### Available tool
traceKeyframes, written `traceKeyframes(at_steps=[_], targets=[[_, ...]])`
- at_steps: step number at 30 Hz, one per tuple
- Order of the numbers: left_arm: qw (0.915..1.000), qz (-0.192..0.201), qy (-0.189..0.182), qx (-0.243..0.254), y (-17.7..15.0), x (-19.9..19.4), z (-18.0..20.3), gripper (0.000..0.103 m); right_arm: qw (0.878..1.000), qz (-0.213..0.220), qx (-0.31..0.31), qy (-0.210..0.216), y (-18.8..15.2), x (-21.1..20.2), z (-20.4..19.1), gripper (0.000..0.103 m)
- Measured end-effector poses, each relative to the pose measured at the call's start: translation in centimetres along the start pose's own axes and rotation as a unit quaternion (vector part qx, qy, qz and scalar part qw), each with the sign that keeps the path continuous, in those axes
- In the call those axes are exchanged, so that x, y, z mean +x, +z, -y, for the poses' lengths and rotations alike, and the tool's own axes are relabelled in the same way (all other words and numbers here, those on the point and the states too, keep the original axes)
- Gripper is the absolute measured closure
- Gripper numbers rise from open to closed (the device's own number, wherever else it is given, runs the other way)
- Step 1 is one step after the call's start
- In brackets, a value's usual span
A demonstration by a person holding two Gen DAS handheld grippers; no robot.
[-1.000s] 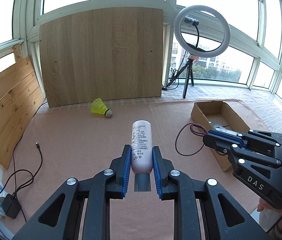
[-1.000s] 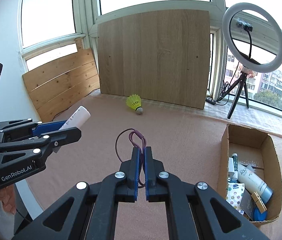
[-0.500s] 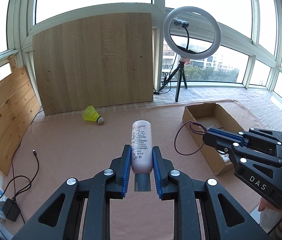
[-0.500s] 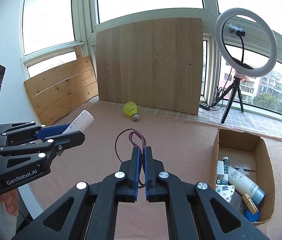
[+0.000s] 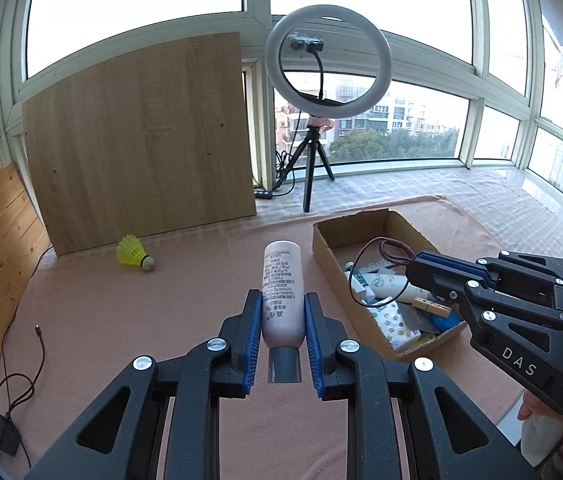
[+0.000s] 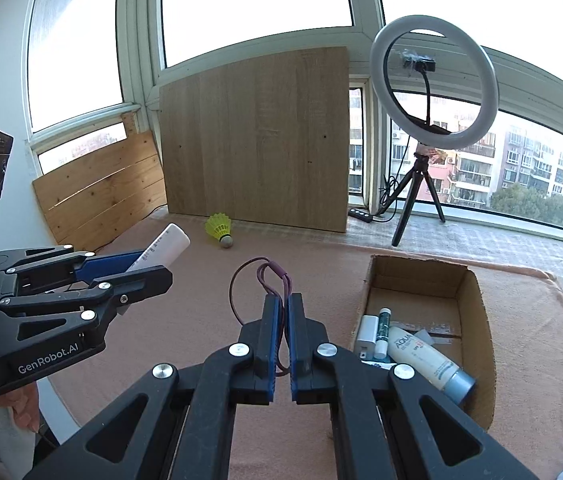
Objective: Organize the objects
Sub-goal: 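Lower the bottle and band into the box and open both tools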
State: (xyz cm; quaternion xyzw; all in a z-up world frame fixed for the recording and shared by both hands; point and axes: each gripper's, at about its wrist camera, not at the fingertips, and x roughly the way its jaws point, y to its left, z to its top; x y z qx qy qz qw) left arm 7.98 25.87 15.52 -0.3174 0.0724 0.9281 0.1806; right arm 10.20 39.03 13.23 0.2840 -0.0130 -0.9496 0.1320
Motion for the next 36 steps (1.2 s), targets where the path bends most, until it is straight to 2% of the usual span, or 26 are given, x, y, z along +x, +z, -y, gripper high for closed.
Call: traceKeyframes(at_steps=[13, 23, 24, 25, 26, 29, 36], targets=[[0.9985, -0.012, -0.045, 0.028, 2.1, 5.5, 8.2, 0.081, 0.998, -0.004, 0.032, -0.045, -1.6, -1.9, 8.6, 0.099], [0.9966, -0.037, -0.064, 0.035, 3.1, 11.1, 11.8, 0.08, 0.996, -0.028, 0.052, -0.062, -2.6, 0.2, 13.7, 0.098], [0.9962, -0.047, -0.064, 0.035, 3.0, 12.0, 12.0, 0.076, 0.995, -0.041, 0.053, -0.068, -2.7, 0.8, 14.0, 0.097], [0.9952, -0.067, -0.063, 0.034, 2.8, 13.1, 12.0, 0.056, 0.994, -0.061, 0.055, -0.07, -2.9, 1.6, 14.3, 0.088], [0.9949, -0.076, -0.061, 0.027, 2.6, 13.5, 11.7, 0.04, 0.993, -0.068, 0.062, -0.072, -3.1, 2.0, 14.7, 0.08], [0.9968, -0.063, -0.049, 0.012, 2.3, 13.1, 10.3, 0.024, 0.993, -0.059, 0.059, -0.078, -3.0, 1.6, 14.6, 0.079], [0.9968, -0.066, -0.044, -0.014, 1.4, 12.1, 5.1, 0.021, 0.993, -0.061, 0.059, -0.085, -2.1, 2.1, 12.0, 0.079]])
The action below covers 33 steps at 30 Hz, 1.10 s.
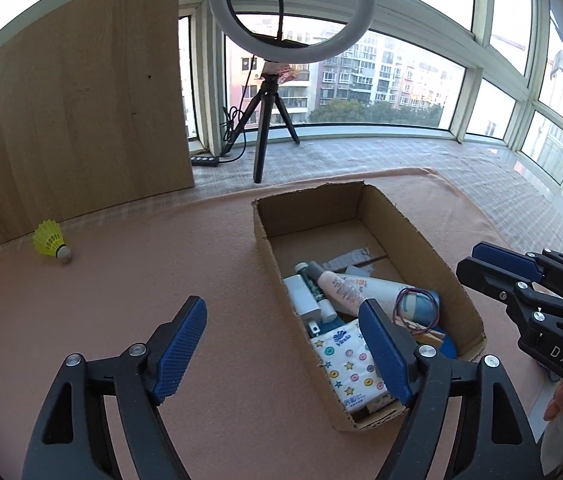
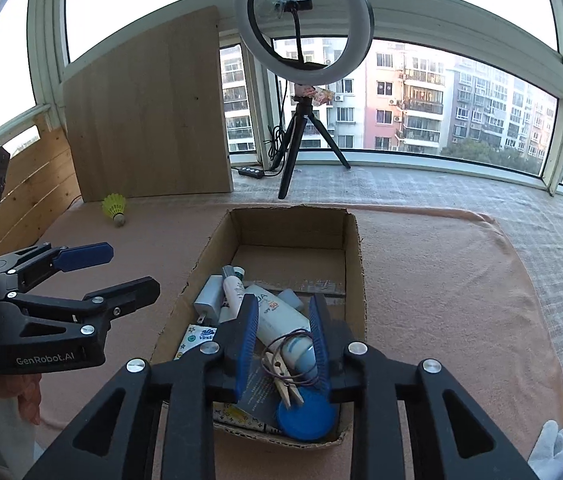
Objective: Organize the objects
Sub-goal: 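Lower the bottle and band into the box and open both tools, then move the right tool to the yellow shuttlecock and grasp its cork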
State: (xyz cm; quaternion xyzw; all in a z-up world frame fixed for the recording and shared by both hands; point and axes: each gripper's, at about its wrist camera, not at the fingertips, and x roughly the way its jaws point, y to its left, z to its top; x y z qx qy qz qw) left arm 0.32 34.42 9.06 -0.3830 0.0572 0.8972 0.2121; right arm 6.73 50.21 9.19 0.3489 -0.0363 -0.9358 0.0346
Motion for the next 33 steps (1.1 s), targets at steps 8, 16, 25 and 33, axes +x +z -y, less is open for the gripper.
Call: traceKeyframes(at_steps=[8, 16, 25, 33], targets=[[0.9988, -0.007, 0.021, -0.044, -3.6, -3.6, -9.3, 0.016, 0.999, -0.017, -0.027, 0.022, 0.7, 1.9, -8.3, 0.073], [0.9923, -0.012, 0.061, -0.107, -8.8, -8.0, -20.8, 0.013, 0.992, -0.058, -0.085, 0.077, 0.6, 6.5, -19.9, 0.071], [0.9822, -0.011, 0.08, -0.17, -13.7, -11.7, -30.3, 0.013, 0.973, -0.099, -0.18, 0.11, 2.4, 15.1, -29.5, 0.053], [0.9715, -0.028, 0.113, -0.206, -17.8, -13.9, -35.7, 0.012, 0.952, -0.122, -0.262, 0.099, 9.6, 30.7, -34.6, 0.053]])
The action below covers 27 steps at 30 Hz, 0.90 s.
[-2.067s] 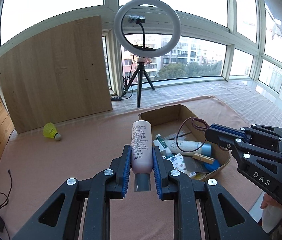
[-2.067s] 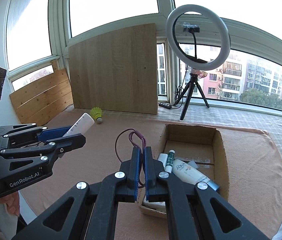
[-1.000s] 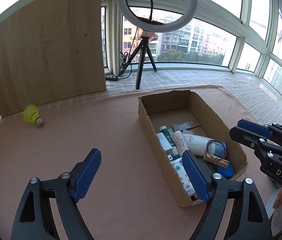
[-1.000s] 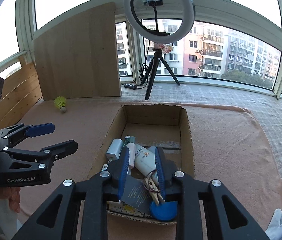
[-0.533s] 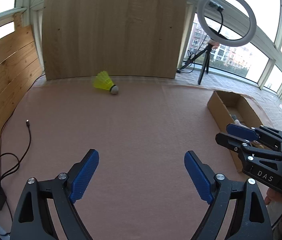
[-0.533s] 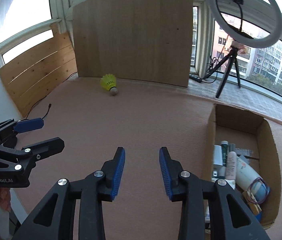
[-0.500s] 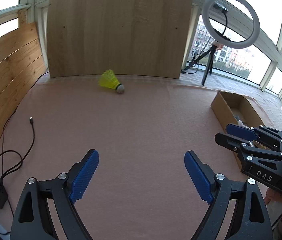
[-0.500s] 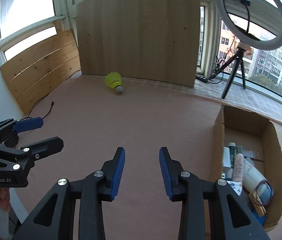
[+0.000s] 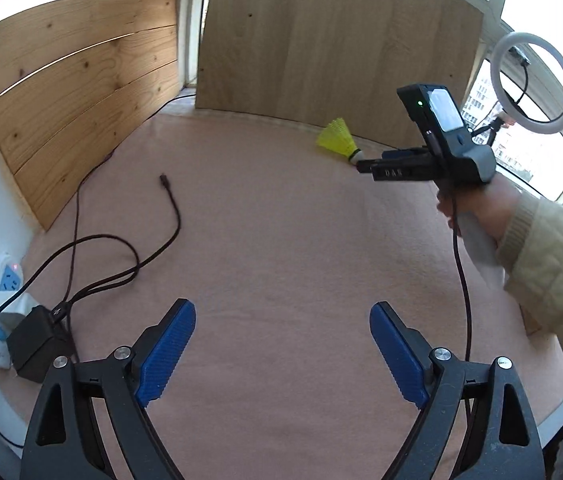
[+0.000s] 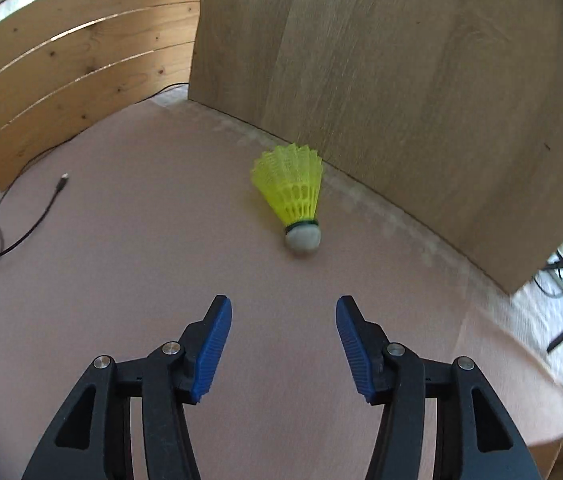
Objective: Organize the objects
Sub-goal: 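Move the right tool to the yellow shuttlecock and grasp its cork, then lift the shuttlecock with the right tool while the left tool grasps its feathers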
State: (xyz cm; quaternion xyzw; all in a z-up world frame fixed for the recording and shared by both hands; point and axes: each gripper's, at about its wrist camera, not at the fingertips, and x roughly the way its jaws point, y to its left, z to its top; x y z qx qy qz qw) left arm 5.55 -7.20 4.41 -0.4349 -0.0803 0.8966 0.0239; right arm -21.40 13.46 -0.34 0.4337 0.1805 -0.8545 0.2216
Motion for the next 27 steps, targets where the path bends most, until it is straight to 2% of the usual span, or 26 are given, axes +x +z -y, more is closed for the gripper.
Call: traceKeyframes(at_steps=[4, 5, 6, 7, 10, 12, 14, 17, 19, 20, 21, 23, 24, 26, 27], targets=[[0.9995, -0.002, 0.019, -0.025, -0.8, -0.4, -2.7, 0.012, 1.0, -0.014, -0.019, 0.005, 2.7, 3.4, 0.2, 0.054], [0.9993, -0.002, 0.022, -0.031, -0.9, -0.5, -3.1, 0.012, 1.0, -0.018, -0.021, 0.014, 2.9, 3.6, 0.0, 0.068], [0.9991, -0.001, 0.025, -0.035, -1.0, -0.6, -3.5, 0.012, 0.999, -0.02, -0.026, 0.014, 2.8, 3.5, -0.4, 0.077], [0.9989, -0.001, 0.026, -0.04, -1.1, -0.6, -3.8, 0.011, 0.999, -0.019, -0.031, 0.018, 2.6, 3.1, -0.9, 0.079], [0.9985, -0.001, 0.026, -0.048, -1.1, -0.2, -4.1, 0.011, 0.996, -0.015, -0.055, 0.066, 0.9, 1.0, -3.0, 0.079], [0.9985, 0.0, 0.022, -0.05, -1.0, 0.4, -4.0, 0.011, 0.989, -0.009, -0.087, 0.121, -1.1, -1.5, -5.0, 0.079], [0.9987, -0.004, 0.013, -0.049, -1.1, 1.1, -4.0, 0.01, 0.973, -0.009, -0.14, 0.186, -3.9, -4.3, -7.6, 0.079], [0.9981, -0.017, 0.02, -0.056, -1.6, 2.6, -4.2, 0.011, 0.932, -0.025, -0.243, 0.267, -9.8, -9.0, -11.7, 0.079], [0.9982, -0.032, 0.01, -0.05, -2.2, 3.9, -3.9, 0.011, 0.903, -0.043, -0.308, 0.298, -13.9, -11.4, -13.6, 0.079], [0.9984, -0.041, -0.006, -0.038, -2.5, 4.6, -3.5, 0.011, 0.89, -0.048, -0.341, 0.3, -15.9, -12.3, -14.2, 0.079], [0.9983, -0.049, -0.02, -0.023, -2.8, 5.1, -2.9, 0.011, 0.883, -0.048, -0.37, 0.285, -17.4, -12.6, -14.6, 0.078], [0.9963, -0.068, -0.052, 0.008, -3.5, 5.9, -1.4, 0.011, 0.883, -0.055, -0.388, 0.257, -19.2, -13.0, -14.4, 0.074], [0.9947, -0.074, -0.069, 0.022, -3.9, 6.0, -0.7, 0.011, 0.891, -0.05, -0.377, 0.25, -19.4, -13.4, -13.8, 0.071], [0.9906, -0.083, -0.094, 0.054, -4.5, 5.9, 0.9, 0.01, 0.911, -0.044, -0.345, 0.223, -19.8, -14.3, -12.7, 0.053], [0.9879, -0.086, -0.107, 0.071, -4.7, 5.7, 1.7, 0.01, 0.92, -0.042, -0.326, 0.212, -20.0, -14.8, -12.2, 0.052]])
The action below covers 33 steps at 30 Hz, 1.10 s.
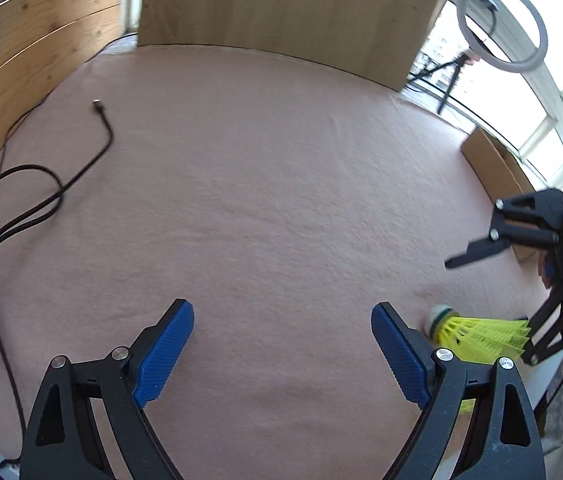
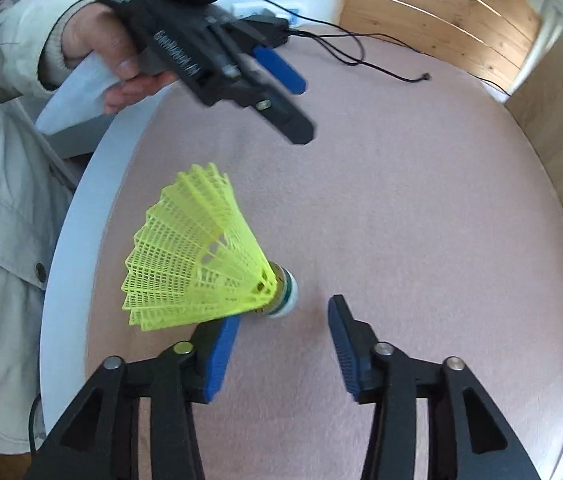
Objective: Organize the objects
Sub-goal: 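Lift the shuttlecock with the right tool while the left tool grasps its feathers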
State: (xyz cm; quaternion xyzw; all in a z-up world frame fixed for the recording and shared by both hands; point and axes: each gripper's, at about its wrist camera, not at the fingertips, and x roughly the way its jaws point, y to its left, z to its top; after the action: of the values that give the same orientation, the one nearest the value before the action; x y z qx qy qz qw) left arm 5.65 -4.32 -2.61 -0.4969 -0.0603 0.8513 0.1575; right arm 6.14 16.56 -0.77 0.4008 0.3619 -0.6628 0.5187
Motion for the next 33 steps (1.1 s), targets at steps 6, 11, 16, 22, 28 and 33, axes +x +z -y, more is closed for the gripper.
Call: traceKeyframes(at_steps=[6, 11, 16, 22, 28, 33], targets=[[0.9975, -0.022, -0.015, 0.066, -1.3, -0.8, 2.2, 0.01, 0.992, -0.039, 0.108, -0.061, -2.8, -0.6, -2.1, 0.05], [0.9927, -0.044, -0.043, 0.104, -3.2, -2.5, 2.2, 0.011, 0.978, 0.005, 0.204, -0.05, -3.9, -1.9, -5.6, 0.05], [0.9792, -0.064, -0.071, 0.179, -5.9, -2.9, 5.4, 0.01, 0.966, 0.023, 0.255, -0.042, -3.5, -1.8, -8.9, 0.05], [0.9842, -0.034, -0.059, 0.163, -6.2, -2.2, 7.4, 0.011, 0.936, 0.054, 0.335, -0.091, -2.8, -1.9, -8.8, 0.05], [0.9919, -0.017, -0.032, 0.122, -5.2, -0.9, 6.2, 0.032, 0.923, 0.053, 0.356, -0.141, -2.2, -1.0, -6.6, 0.05], [0.9921, -0.01, -0.031, 0.121, -5.6, -1.2, 6.1, 0.051, 0.921, 0.059, 0.358, -0.138, -1.9, -0.8, -5.9, 0.057]])
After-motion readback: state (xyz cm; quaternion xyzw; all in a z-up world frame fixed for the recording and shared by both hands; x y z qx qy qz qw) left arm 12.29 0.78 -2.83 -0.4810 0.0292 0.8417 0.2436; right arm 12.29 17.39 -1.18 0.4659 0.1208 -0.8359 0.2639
